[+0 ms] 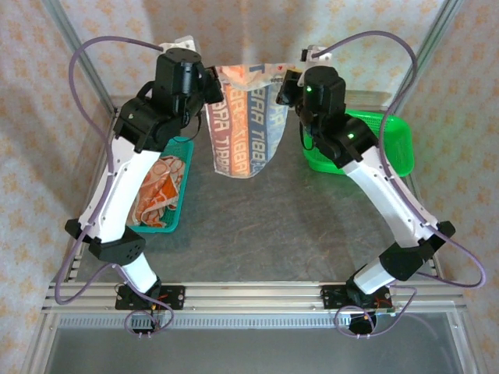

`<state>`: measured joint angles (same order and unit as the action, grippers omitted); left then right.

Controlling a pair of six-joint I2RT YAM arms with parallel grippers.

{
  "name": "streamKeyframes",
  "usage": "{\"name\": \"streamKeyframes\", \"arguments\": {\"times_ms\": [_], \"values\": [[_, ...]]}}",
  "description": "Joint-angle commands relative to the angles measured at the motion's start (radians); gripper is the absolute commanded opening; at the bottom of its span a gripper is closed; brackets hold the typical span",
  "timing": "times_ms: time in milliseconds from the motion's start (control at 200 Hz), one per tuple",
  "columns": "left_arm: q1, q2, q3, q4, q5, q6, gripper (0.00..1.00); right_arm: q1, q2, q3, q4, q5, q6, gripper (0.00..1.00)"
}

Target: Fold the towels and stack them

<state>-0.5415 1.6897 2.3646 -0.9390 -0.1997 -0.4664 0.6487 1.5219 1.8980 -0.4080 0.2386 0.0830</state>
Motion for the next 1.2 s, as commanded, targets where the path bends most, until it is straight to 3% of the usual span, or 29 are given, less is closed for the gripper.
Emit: {"name": "streamKeyframes", "arguments": {"times_ms": [0,205,545,661,746,836,1196], "values": [[-0.004,-0.053,0.019,-0.045,0.04,-0.01,0.0,0.0,-0.054,0.029,-0.038,-0.063,-0.009,0.0],[-0.084,-0.168,-0.077,-0.036,-0.028,-0.042,0.0,0.011,-0.161,-0.023,-0.091,-0.177,0.05,0.0],[-0.253,-0.381,-0.294,-0.046,-0.152,-0.162,0.0,0.124,-0.374,-0.143,-0.191,-0.14,0.103,0.0],[-0.264,-0.405,-0.348,-0.042,-0.154,-0.197,0.0,0.127,-0.386,-0.176,-0.234,-0.149,0.156,0.0],[-0.265,-0.397,-0.377,-0.034,-0.173,-0.197,0.0,0.124,-0.379,-0.201,-0.255,-0.088,0.188,0.0],[-0.243,-0.354,-0.383,-0.039,-0.195,-0.181,0.0,0.098,-0.345,-0.208,-0.271,-0.053,0.201,0.0],[0.076,-0.055,-0.428,0.142,0.08,-0.051,0.0,-0.175,0.032,-0.175,-0.132,-0.344,0.254,0.0]]}}
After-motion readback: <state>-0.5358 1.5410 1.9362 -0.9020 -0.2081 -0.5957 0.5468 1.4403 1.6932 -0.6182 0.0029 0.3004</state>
